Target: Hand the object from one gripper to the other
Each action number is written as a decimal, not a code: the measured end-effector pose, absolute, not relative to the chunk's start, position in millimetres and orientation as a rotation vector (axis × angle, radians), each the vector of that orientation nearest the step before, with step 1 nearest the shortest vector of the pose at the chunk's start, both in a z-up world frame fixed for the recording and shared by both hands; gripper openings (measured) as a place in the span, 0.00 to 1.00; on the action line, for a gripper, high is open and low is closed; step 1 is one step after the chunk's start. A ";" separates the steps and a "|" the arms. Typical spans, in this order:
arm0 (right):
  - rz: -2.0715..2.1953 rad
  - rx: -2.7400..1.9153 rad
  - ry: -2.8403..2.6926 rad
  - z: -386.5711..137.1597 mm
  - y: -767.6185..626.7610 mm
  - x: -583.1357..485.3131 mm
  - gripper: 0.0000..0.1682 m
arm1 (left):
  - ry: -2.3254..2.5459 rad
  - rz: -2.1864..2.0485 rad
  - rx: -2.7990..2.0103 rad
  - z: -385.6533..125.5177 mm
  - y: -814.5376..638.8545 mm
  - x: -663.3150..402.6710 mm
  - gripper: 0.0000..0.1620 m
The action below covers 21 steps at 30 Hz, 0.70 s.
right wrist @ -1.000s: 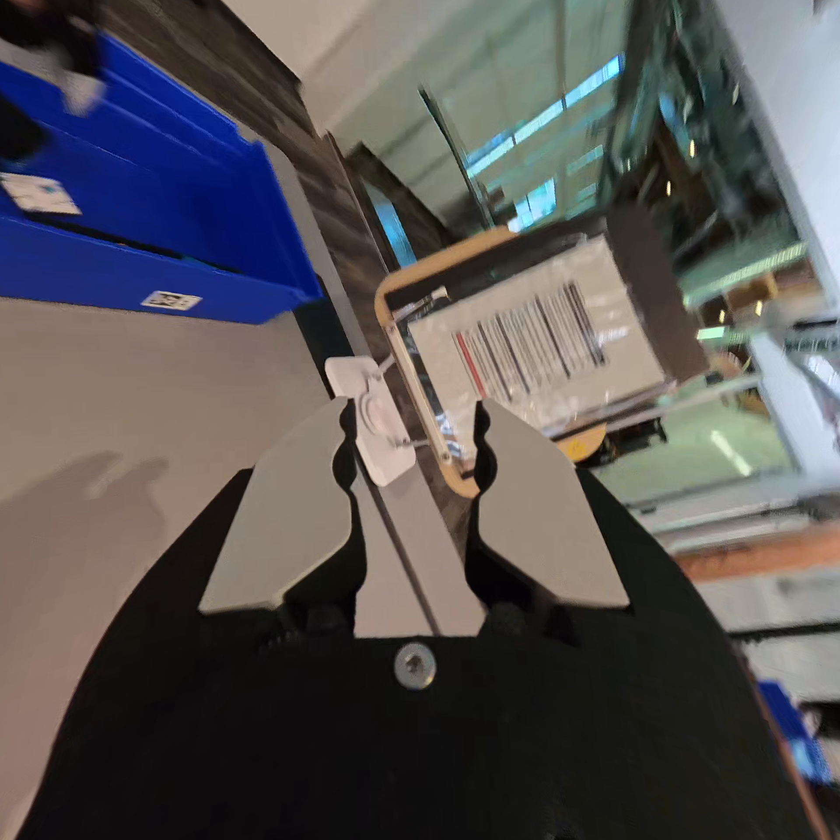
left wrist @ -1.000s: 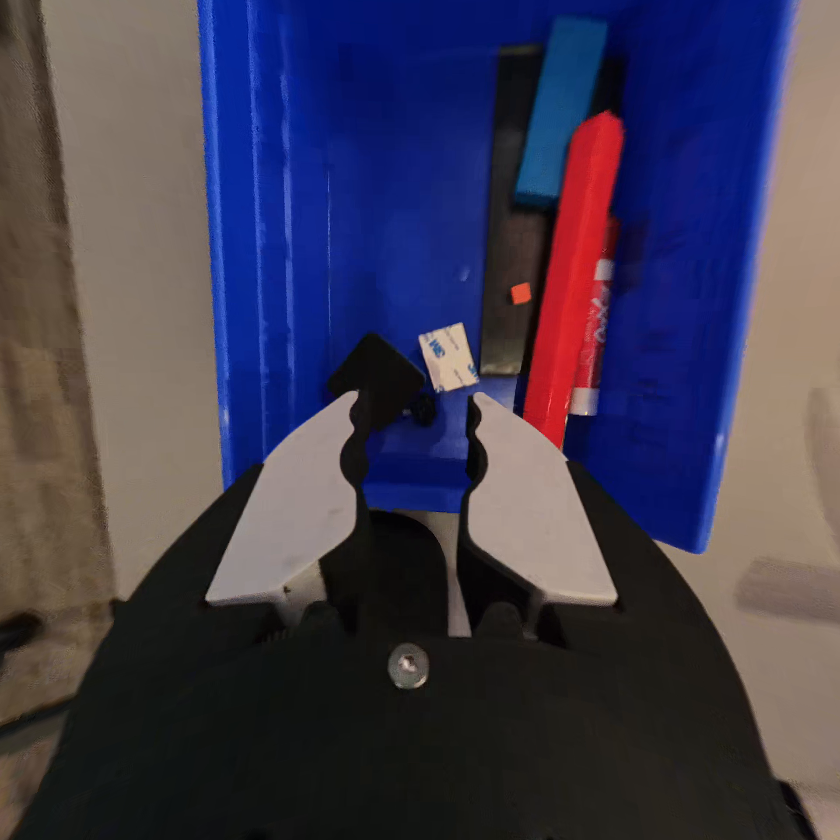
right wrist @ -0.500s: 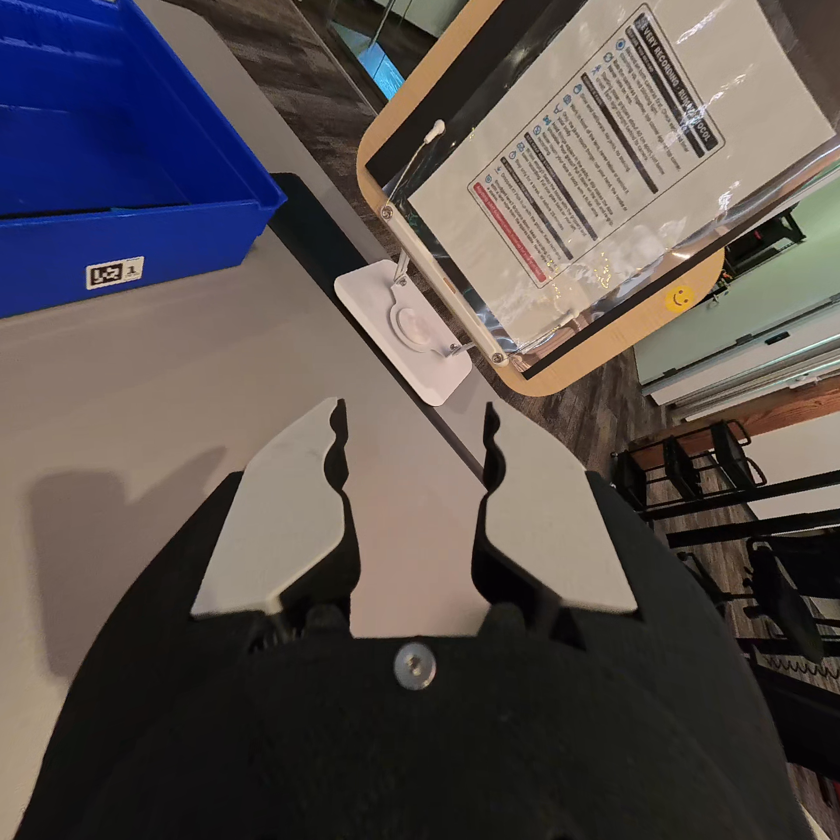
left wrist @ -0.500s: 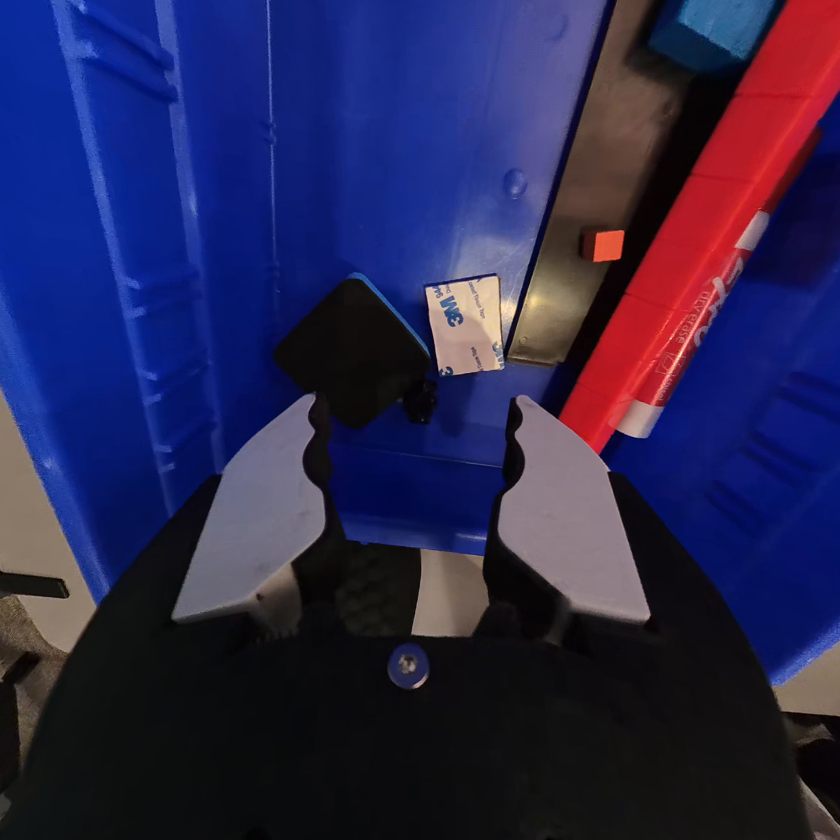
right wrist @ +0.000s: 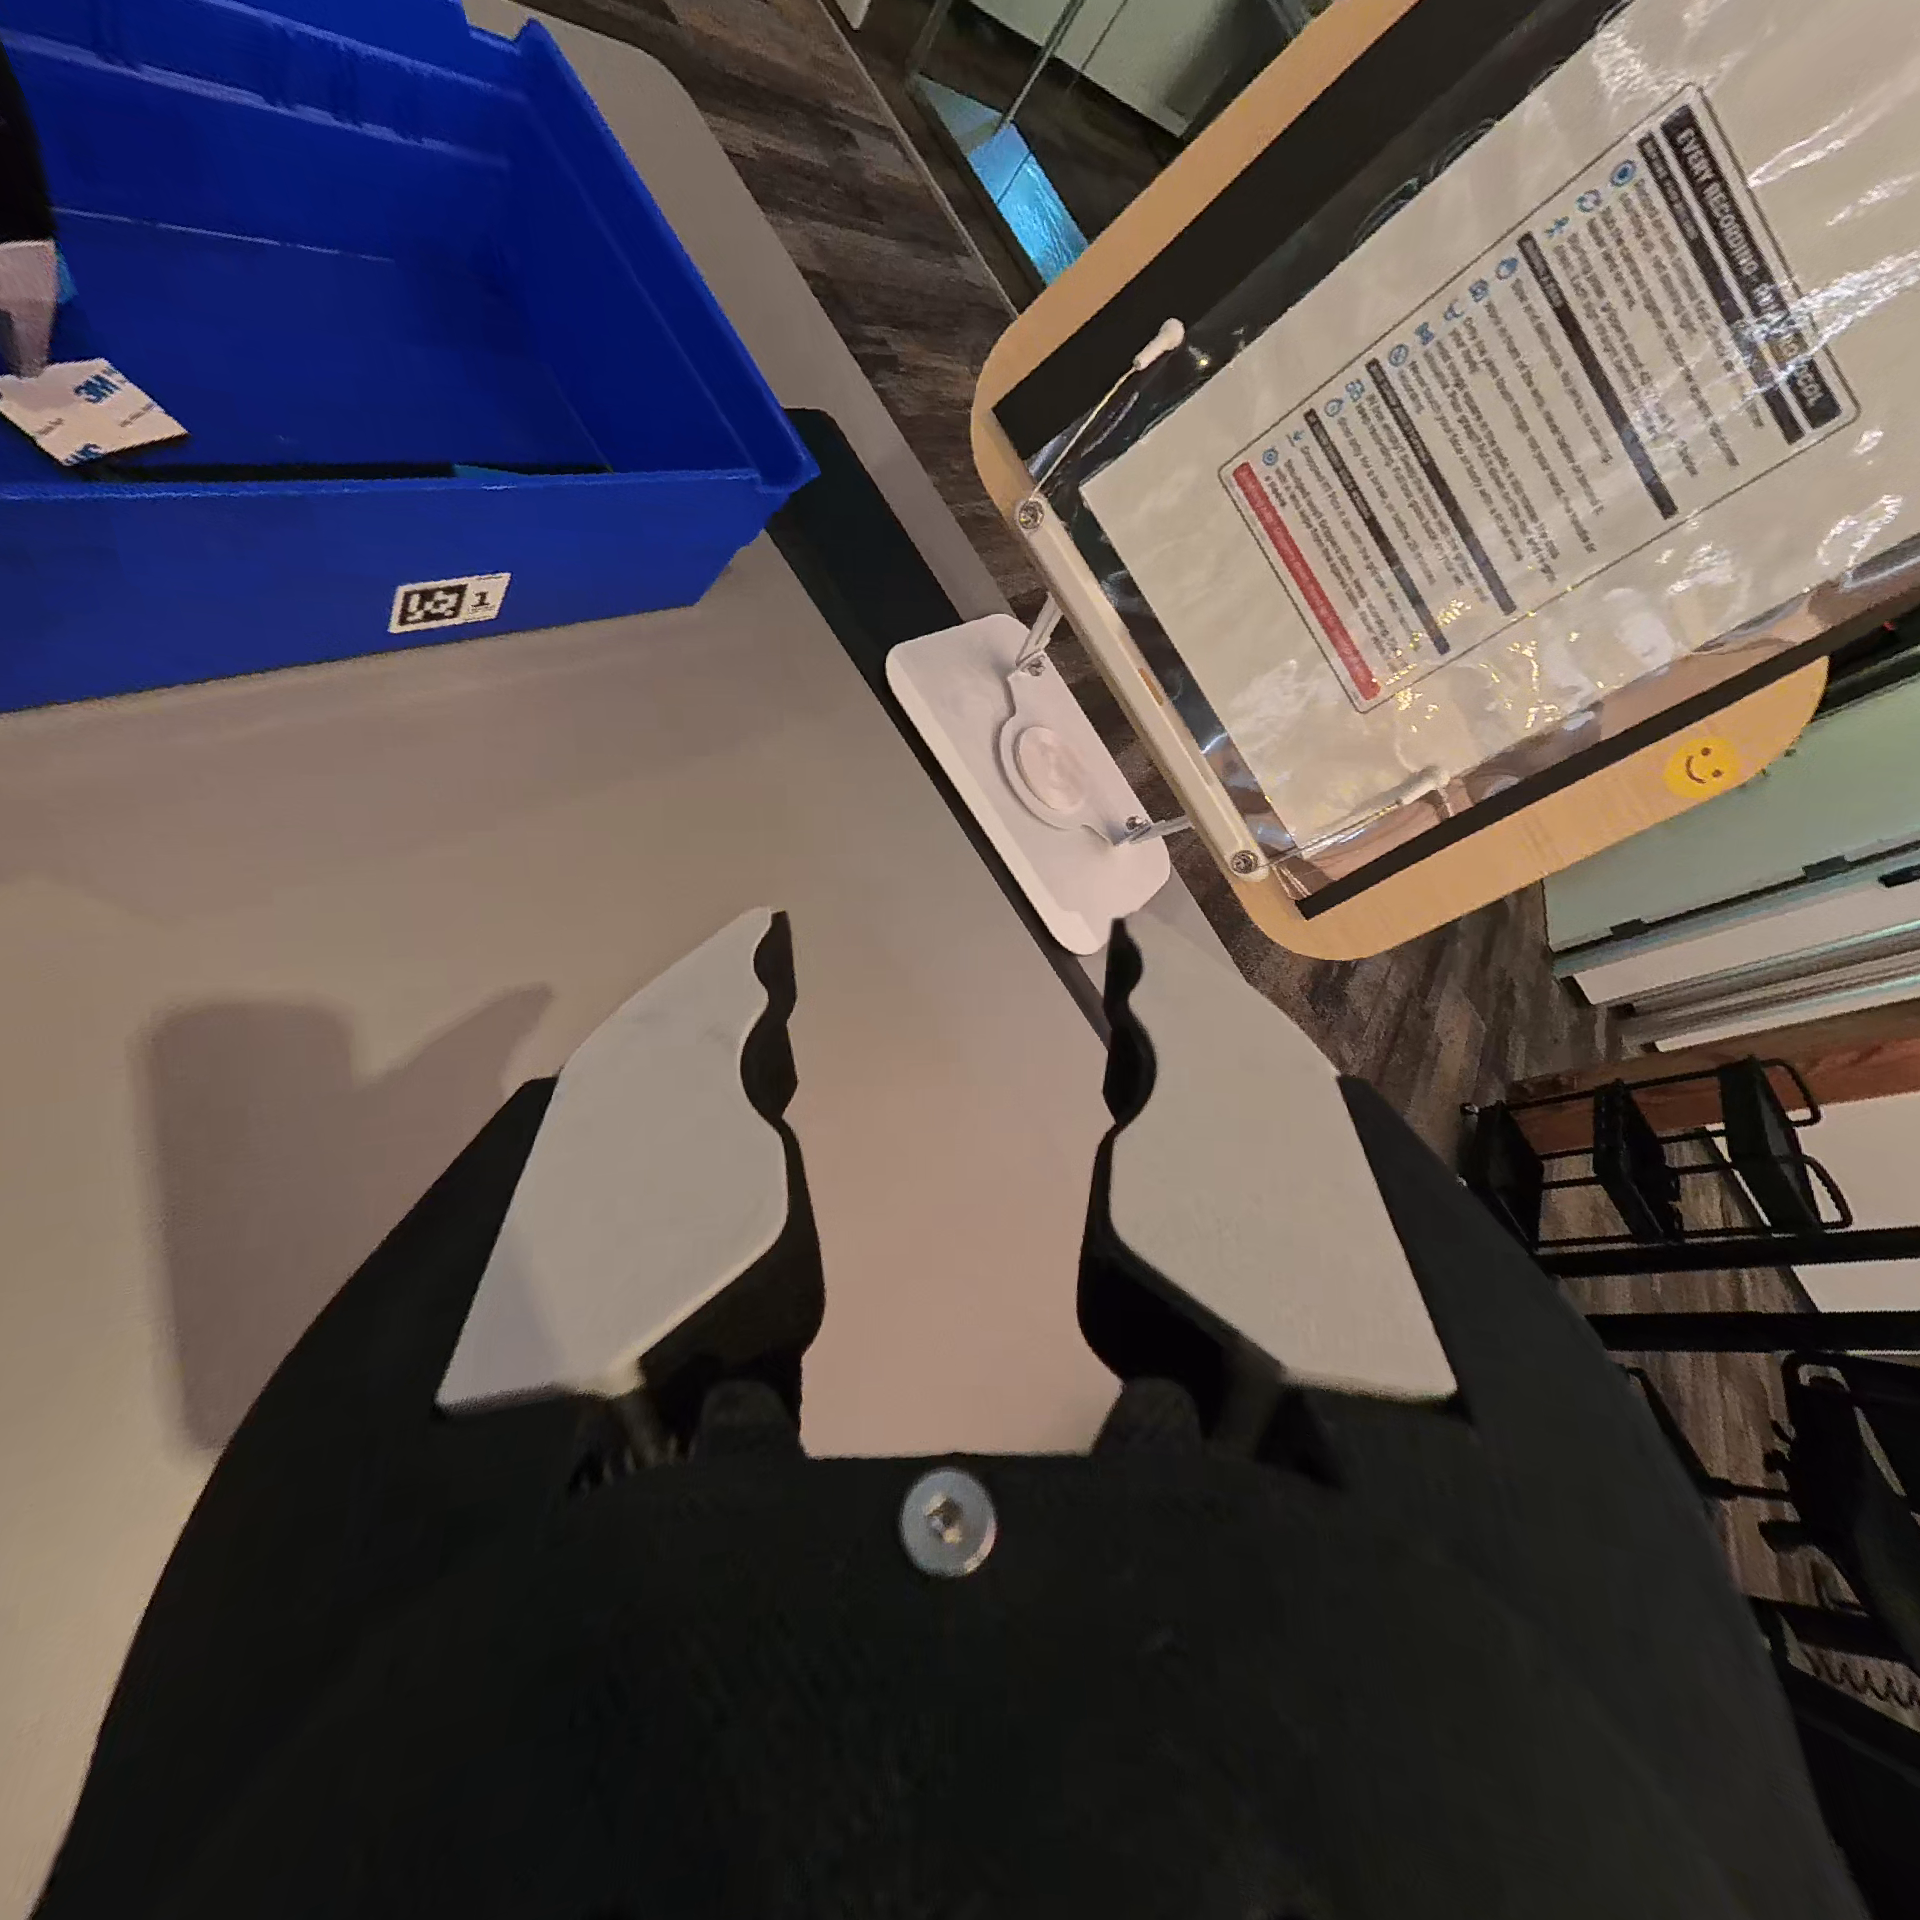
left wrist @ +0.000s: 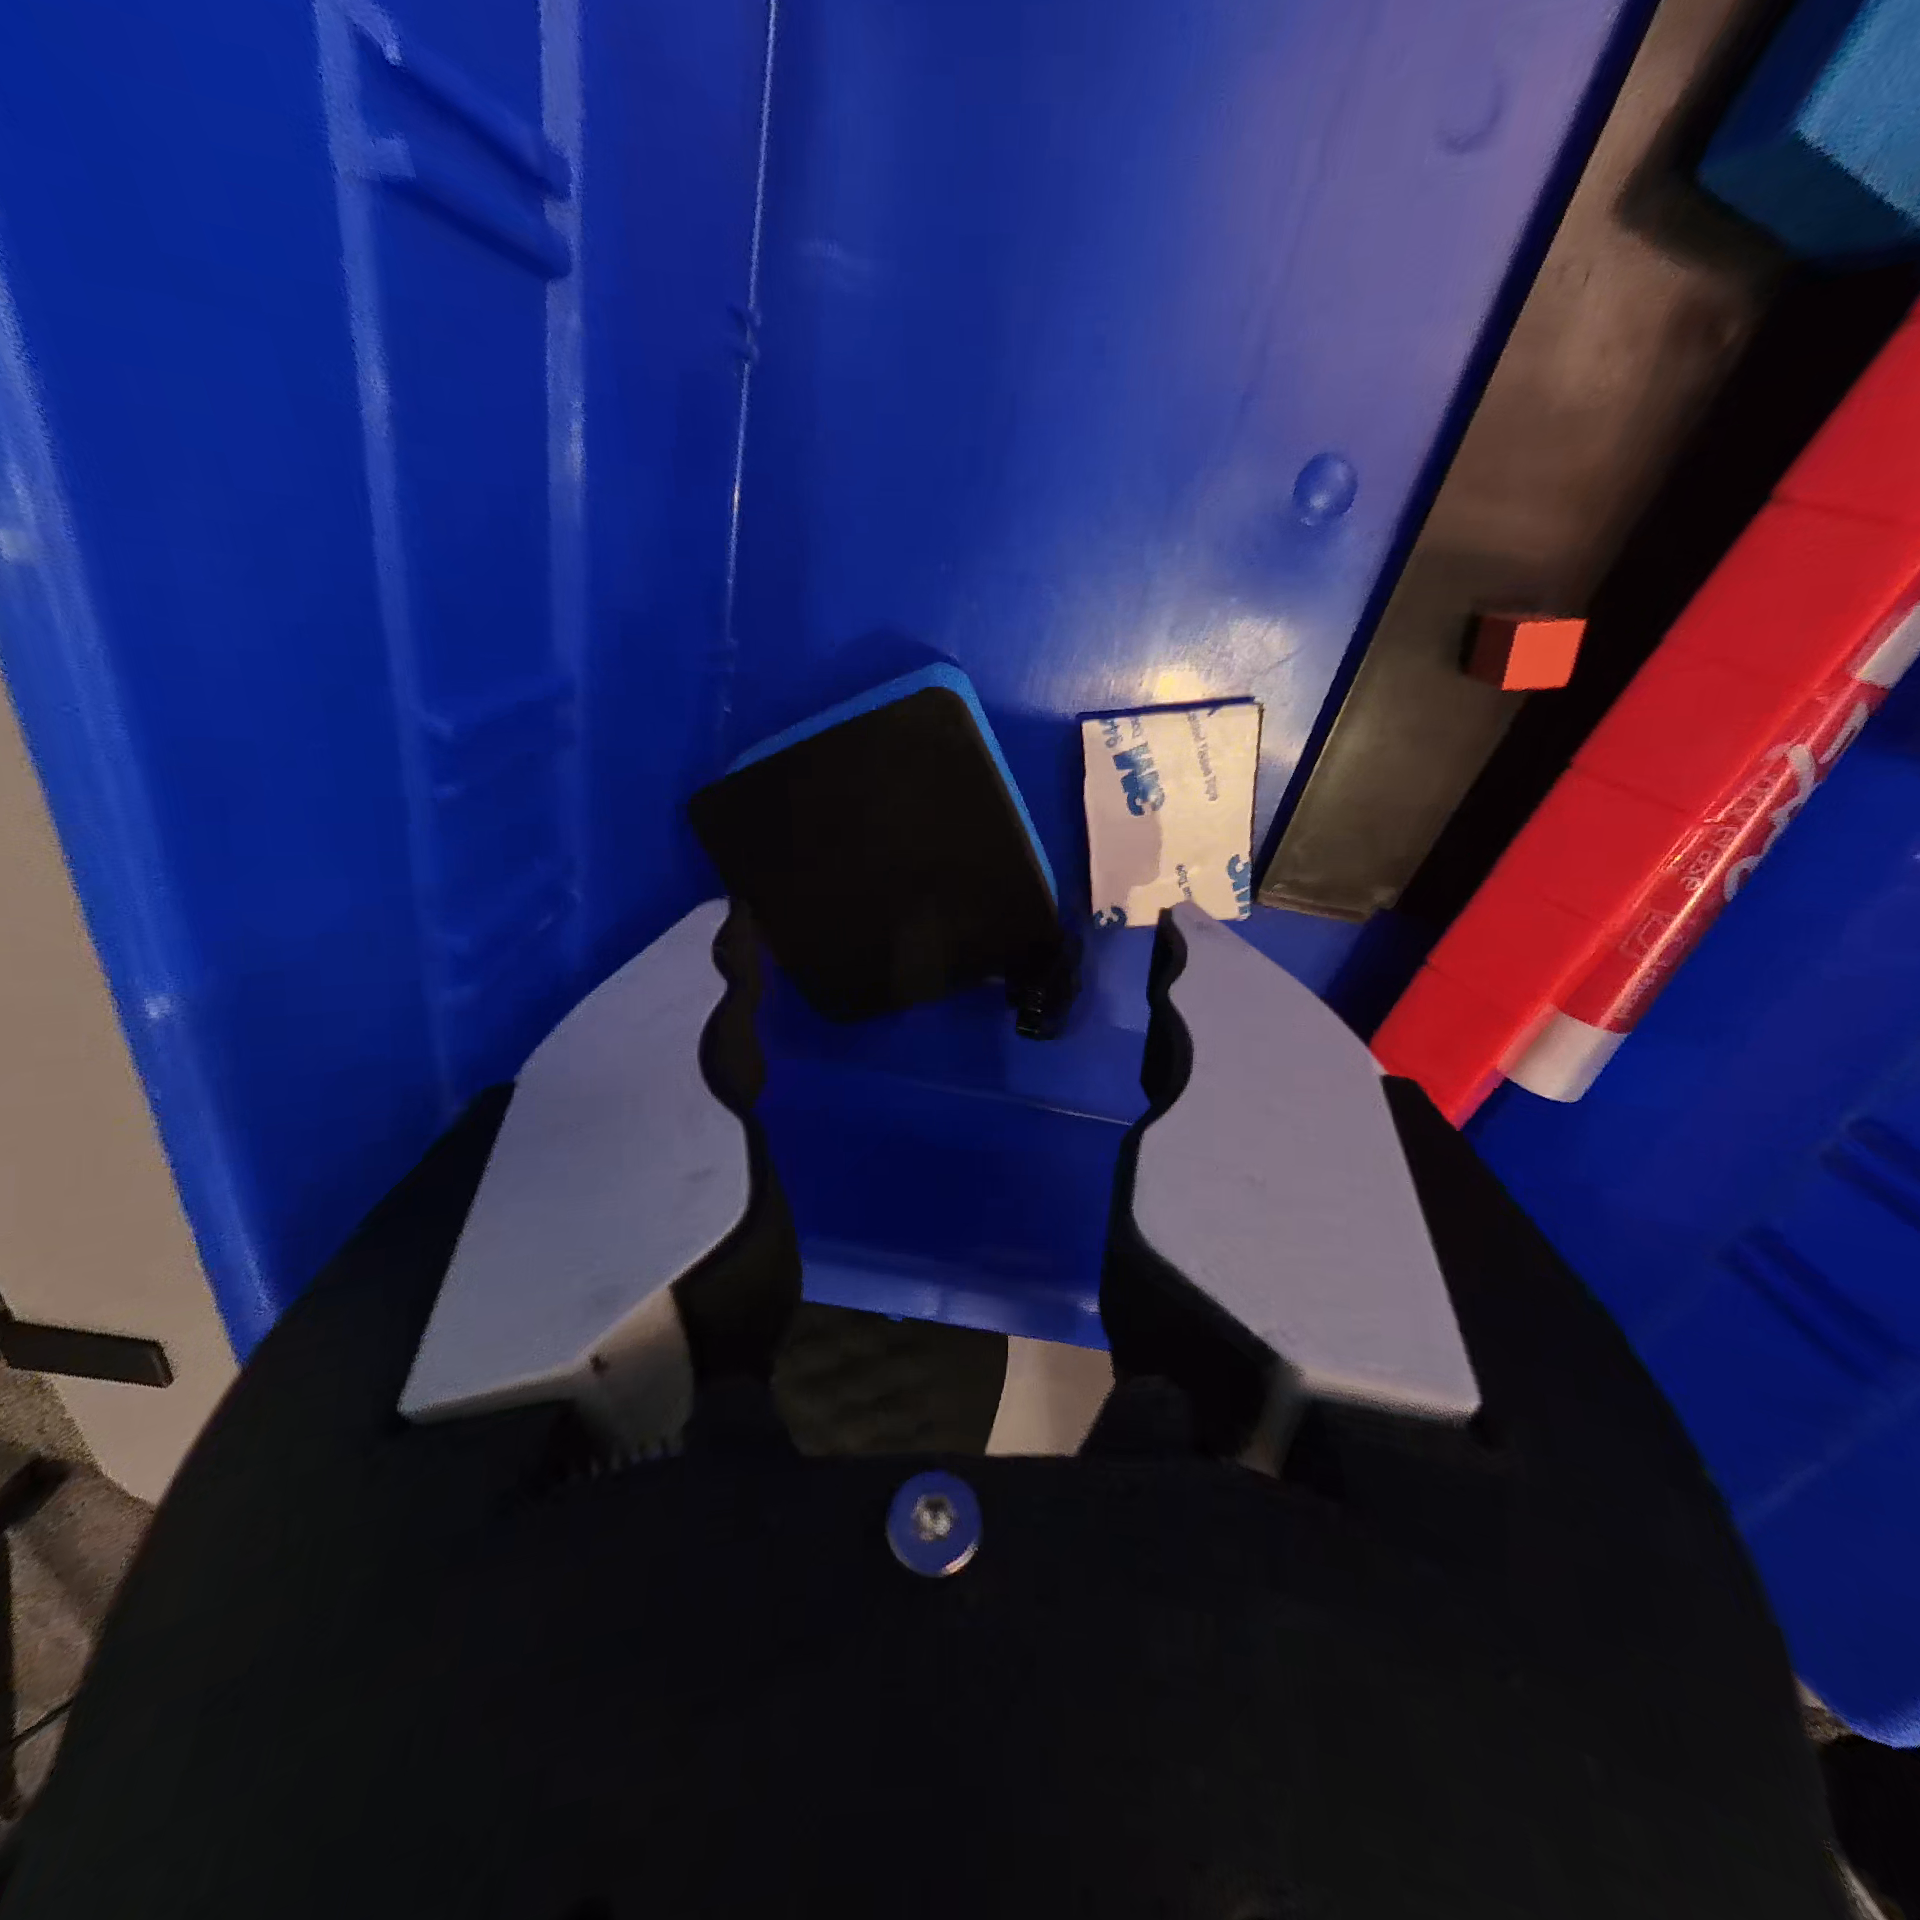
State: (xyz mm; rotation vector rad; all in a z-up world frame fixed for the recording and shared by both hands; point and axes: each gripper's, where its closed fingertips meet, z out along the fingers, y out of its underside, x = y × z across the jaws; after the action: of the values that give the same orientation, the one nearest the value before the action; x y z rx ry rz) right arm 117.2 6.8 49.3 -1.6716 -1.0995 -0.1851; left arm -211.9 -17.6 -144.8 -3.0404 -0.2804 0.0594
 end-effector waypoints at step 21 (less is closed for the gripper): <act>-0.170 -1.654 -1.227 37.8 -5.4 104.8 0.34 | -0.178 0.071 -3.024 -143.2 -4.4 -211.4 0.35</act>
State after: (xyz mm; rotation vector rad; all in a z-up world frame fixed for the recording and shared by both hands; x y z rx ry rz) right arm 104.8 -5.4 37.8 -1.6540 -1.2270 -0.1698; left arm -211.4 -4.4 -143.2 -3.0240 -0.1784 0.0705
